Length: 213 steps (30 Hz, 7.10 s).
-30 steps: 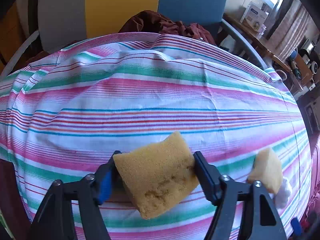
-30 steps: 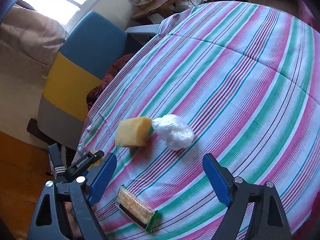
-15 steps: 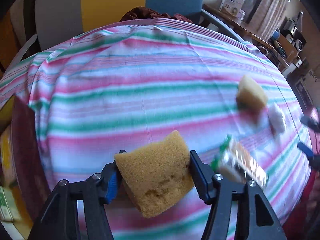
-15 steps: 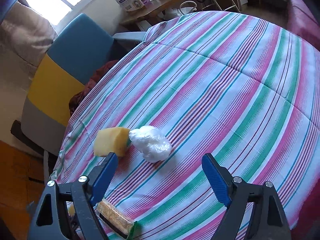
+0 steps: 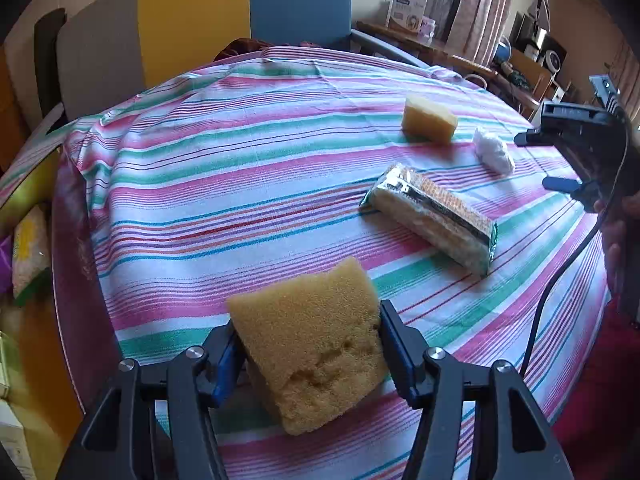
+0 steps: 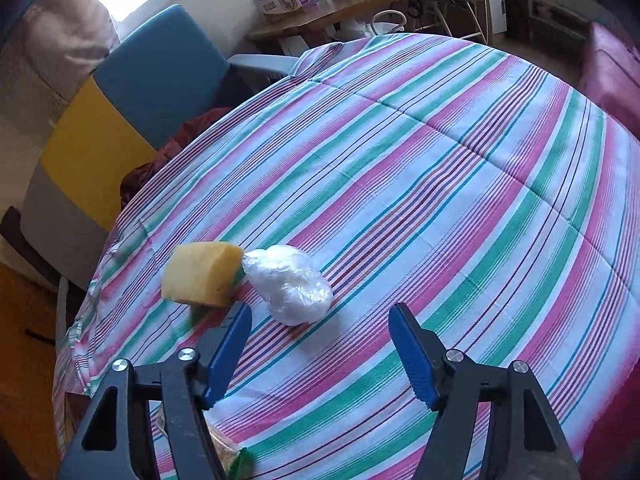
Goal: Organize objects
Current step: 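Grasp the large yellow sponge with the left gripper and lift it, then grasp the white plastic bag with the right gripper while the left gripper holds the sponge, then carry the yellow sponge into the tray and open the left gripper, then carry the white plastic bag into the tray and open the right gripper, then move the right gripper to the cracker packet and grasp it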
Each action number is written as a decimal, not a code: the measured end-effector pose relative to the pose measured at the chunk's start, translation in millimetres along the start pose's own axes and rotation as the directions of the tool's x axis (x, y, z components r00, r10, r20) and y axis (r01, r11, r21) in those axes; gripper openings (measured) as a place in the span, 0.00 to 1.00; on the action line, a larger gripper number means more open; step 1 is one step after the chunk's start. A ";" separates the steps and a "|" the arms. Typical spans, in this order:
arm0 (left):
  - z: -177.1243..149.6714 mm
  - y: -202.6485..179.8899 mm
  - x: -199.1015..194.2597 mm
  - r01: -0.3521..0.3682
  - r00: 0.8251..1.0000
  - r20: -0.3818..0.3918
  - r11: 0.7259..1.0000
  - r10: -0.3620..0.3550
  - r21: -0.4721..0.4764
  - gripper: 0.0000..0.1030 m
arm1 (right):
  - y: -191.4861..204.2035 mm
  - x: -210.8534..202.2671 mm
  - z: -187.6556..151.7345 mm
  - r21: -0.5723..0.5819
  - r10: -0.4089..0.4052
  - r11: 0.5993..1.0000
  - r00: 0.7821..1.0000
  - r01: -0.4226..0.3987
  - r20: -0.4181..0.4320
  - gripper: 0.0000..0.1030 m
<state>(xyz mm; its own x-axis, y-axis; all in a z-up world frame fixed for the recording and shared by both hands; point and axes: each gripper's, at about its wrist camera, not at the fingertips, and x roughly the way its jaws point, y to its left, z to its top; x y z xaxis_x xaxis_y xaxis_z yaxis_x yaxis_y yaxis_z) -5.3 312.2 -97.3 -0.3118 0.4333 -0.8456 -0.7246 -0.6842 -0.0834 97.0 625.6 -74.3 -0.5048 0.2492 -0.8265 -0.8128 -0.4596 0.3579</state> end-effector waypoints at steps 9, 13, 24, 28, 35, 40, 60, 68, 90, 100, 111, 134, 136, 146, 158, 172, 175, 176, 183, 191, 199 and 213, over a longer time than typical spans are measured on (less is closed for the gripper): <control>-3.2 -1.1 1.8 -0.001 1.000 0.009 1.000 0.001 0.022 0.60 | 30.2 13.2 5.6 -0.153 -0.060 0.987 0.998 0.058 -0.009 0.73; -4.5 -1.6 1.9 -0.005 1.000 0.018 1.000 0.005 0.022 0.60 | 43.8 32.2 15.9 -0.238 -0.137 0.963 0.991 0.129 -0.014 0.76; -8.2 -4.5 2.8 -0.020 0.999 0.051 0.999 0.018 0.039 0.61 | 69.0 37.7 -9.0 -0.430 -0.139 0.898 0.988 0.095 -0.072 0.31; -9.0 -4.4 2.9 -0.022 0.998 0.058 0.999 0.019 0.041 0.61 | 75.4 35.3 -37.2 -0.432 -0.062 0.902 0.979 -0.029 -0.196 0.31; -11.3 -5.9 1.5 -0.032 0.997 0.072 0.999 0.029 0.040 0.61 | 76.1 38.0 -54.2 -0.472 -0.094 0.882 0.979 -0.002 -0.179 0.31; -12.0 -6.6 1.9 -0.039 0.997 0.075 0.999 0.036 0.038 0.61 | 78.4 38.6 -55.4 -0.488 -0.106 0.873 0.980 0.009 -0.170 0.31; -11.3 -11.4 -6.6 -0.063 0.994 0.088 0.997 0.059 0.038 0.55 | 88.0 45.6 -53.9 -0.547 -0.124 0.836 0.983 0.031 -0.135 0.31; -4.3 -24.3 -64.0 -0.060 0.978 0.205 0.995 0.042 0.083 0.55 | 90.0 47.5 -53.9 -0.564 -0.122 0.825 0.985 0.032 -0.123 0.31; -38.8 89.0 -148.9 -0.087 0.959 0.252 0.982 0.128 -0.170 0.55 | 93.9 48.7 -62.4 -0.595 -0.138 0.802 0.987 0.061 -0.086 0.31; -76.1 236.5 -154.5 -0.030 0.985 0.124 0.833 0.118 -0.552 0.55 | 96.8 49.0 -63.2 -0.616 -0.155 0.784 0.985 0.076 -0.076 0.31; -27.9 272.0 -86.1 -0.092 0.994 -0.004 0.824 0.108 -0.559 0.59 | 96.2 48.3 -64.3 -0.623 -0.161 0.778 0.984 0.081 -0.073 0.31; -17.6 278.4 -134.8 -0.147 0.968 0.103 0.847 0.230 -0.511 0.80 | 96.9 42.5 -68.9 -0.644 -0.171 0.758 0.985 0.107 -0.038 0.32; -25.9 268.5 -156.0 -0.170 0.950 0.152 0.862 0.271 -0.477 0.80 | 98.6 40.3 -70.2 -0.651 -0.171 0.750 0.985 0.115 -0.023 0.31; -82.4 260.2 -189.2 -0.229 0.918 0.173 0.834 0.357 -0.502 0.76 | 190.6 -46.1 -128.5 -0.750 0.109 0.652 0.993 -0.108 -0.048 0.31; -115.4 267.2 -205.2 -0.222 0.907 0.190 0.808 0.376 -0.545 0.69 | 341.1 -74.3 -313.9 -0.843 0.249 0.321 0.897 -0.432 -0.365 0.31; -140.3 285.0 -211.6 -0.229 0.895 0.187 0.776 0.405 -0.588 0.65 | 361.9 -47.0 -397.4 -0.893 0.158 0.205 0.914 -0.401 -0.374 0.40; -140.1 284.7 -213.5 -0.231 0.891 0.191 0.774 0.411 -0.589 0.66 | 360.2 -60.4 -399.7 -0.916 0.190 0.178 0.926 -0.360 -0.327 0.44; -140.1 284.4 -214.3 -0.230 0.891 0.192 0.774 0.412 -0.589 0.66 | 359.2 -64.0 -399.0 -0.919 0.200 0.179 0.928 -0.351 -0.315 0.46; -136.8 278.5 -221.4 -0.230 0.886 0.208 0.783 0.414 -0.579 0.65 | 351.5 -89.6 -388.3 -0.928 0.262 0.194 0.928 -0.319 -0.265 0.60; -129.0 262.0 -221.5 -0.227 0.892 0.218 0.810 0.395 -0.540 0.66 | 341.0 -108.8 -361.7 -0.924 0.305 0.248 0.929 -0.289 -0.209 0.67; -111.1 231.2 -212.3 -0.238 0.904 0.218 0.857 0.368 -0.458 0.66 | 314.9 -109.1 -322.6 -0.911 0.297 0.332 0.944 -0.244 -0.144 0.68; -71.6 155.1 -190.1 -0.249 0.922 0.238 0.939 0.305 -0.237 0.66 | 212.0 -61.2 -181.5 -0.821 0.068 0.569 0.998 -0.048 -0.012 0.84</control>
<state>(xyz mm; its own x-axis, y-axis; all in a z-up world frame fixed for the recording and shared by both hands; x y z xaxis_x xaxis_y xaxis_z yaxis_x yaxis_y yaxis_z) -14.4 81.7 12.7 -0.6543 0.3307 -0.6801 -0.4571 -0.8894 0.0073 8.4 358.2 -26.7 -0.5554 0.2074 -0.8053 -0.1990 -0.9734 -0.1134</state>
